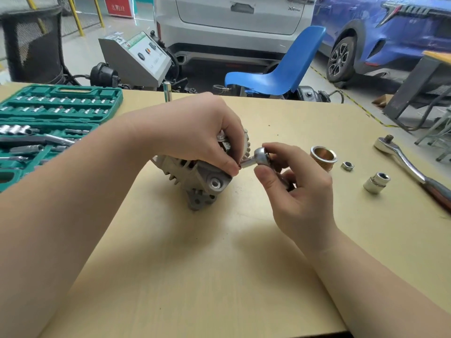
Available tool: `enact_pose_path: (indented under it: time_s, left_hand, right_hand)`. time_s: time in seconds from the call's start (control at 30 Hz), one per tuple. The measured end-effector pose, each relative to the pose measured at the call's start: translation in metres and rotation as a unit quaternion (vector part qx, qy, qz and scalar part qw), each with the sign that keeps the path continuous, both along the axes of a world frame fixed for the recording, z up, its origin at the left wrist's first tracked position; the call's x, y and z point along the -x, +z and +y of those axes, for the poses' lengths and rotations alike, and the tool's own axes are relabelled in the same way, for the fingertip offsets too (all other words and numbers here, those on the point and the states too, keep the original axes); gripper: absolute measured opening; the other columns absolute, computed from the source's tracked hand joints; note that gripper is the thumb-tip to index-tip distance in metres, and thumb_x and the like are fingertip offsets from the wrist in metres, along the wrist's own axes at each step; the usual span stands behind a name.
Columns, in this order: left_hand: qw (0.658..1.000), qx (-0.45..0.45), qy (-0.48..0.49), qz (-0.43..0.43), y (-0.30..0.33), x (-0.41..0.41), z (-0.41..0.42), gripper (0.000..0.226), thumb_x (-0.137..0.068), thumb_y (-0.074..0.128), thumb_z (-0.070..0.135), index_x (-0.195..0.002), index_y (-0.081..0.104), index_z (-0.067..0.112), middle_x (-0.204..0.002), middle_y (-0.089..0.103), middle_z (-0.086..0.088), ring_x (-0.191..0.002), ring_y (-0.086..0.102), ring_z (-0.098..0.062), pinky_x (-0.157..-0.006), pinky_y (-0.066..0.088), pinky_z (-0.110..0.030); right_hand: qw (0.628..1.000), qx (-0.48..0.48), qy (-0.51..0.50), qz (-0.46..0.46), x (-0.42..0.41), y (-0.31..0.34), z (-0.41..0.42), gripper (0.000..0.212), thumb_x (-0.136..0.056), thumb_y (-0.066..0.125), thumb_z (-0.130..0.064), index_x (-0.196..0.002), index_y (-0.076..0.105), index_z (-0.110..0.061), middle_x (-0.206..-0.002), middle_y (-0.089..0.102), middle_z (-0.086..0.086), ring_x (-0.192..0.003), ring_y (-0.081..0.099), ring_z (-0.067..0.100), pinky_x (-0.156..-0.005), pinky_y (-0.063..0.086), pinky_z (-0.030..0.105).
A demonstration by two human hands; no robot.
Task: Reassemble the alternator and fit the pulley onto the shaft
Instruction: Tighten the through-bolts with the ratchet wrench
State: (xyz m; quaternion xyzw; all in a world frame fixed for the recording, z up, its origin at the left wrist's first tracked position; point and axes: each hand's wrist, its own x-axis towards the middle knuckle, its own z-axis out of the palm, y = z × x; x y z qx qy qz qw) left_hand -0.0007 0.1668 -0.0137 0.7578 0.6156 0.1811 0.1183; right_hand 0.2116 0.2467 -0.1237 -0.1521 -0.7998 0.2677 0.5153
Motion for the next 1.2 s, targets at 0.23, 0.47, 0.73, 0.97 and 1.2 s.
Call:
enact_pose_path:
  time_s: [0.23, 0.47, 0.73, 0.97, 1.2]
  left_hand:
    - [1.0, -0.009, 0.012, 0.003, -0.001, -0.001, 0.001, 0.014, -0.068, 0.085, 0.059, -0.075, 0.078, 0.048, -0.096, 0.074, 0.024, -0.1, 0.068, -0.007, -0.086, 0.06, -0.039]
    - [1.0, -0.014, 0.016, 0.001, -0.001, -0.002, 0.0, 0.016, -0.069, 0.09, 0.055, -0.07, 0.074, 0.052, -0.097, 0.074, 0.024, -0.1, 0.067, -0.007, -0.085, 0.059, -0.036]
    - [0.998, -0.004, 0.02, -0.062, 0.0, -0.001, -0.002, 0.019, -0.068, 0.088, 0.061, -0.081, 0.081, 0.048, -0.099, 0.076, 0.021, -0.097, 0.069, -0.005, -0.083, 0.061, -0.039]
    - [0.998, 0.019, 0.012, -0.056, 0.0, -0.001, 0.0, 0.017, -0.076, 0.084, 0.056, -0.088, 0.085, 0.044, -0.098, 0.078, 0.02, -0.099, 0.07, -0.01, -0.085, 0.061, -0.043]
    - [0.998, 0.016, -0.012, -0.054, -0.003, 0.003, 0.003, 0.011, -0.082, 0.085, 0.049, -0.092, 0.083, 0.055, -0.101, 0.075, 0.031, -0.103, 0.065, -0.004, -0.083, 0.055, -0.031]
  right_hand:
    - [0.998, -0.045, -0.01, -0.041, -0.002, 0.012, -0.003, 0.024, -0.097, 0.071, -0.017, -0.119, 0.073, -0.008, -0.096, 0.07, 0.002, -0.087, 0.063, 0.01, -0.073, 0.041, 0.009]
    - [0.972, -0.132, -0.003, -0.193, -0.008, 0.058, 0.007, 0.024, -0.095, 0.076, -0.024, -0.117, 0.077, -0.015, -0.091, 0.069, -0.004, -0.079, 0.061, 0.012, -0.074, 0.044, 0.015]
    - [0.953, -0.097, 0.004, -0.286, -0.006, 0.09, -0.006, 0.021, -0.084, 0.084, -0.042, -0.095, 0.074, -0.027, -0.069, 0.064, -0.011, -0.069, 0.061, 0.013, -0.063, 0.052, 0.037]
    - [0.968, 0.013, 0.004, -0.249, -0.012, 0.081, -0.012, 0.021, -0.081, 0.088, -0.032, -0.099, 0.078, -0.031, -0.077, 0.07, -0.005, -0.076, 0.063, 0.015, -0.067, 0.048, 0.029]
    - [0.949, -0.095, 0.008, -0.299, -0.013, 0.093, 0.002, 0.041, -0.086, 0.084, -0.006, -0.117, 0.079, -0.032, -0.104, 0.067, -0.015, -0.103, 0.056, 0.018, -0.087, 0.045, 0.03]
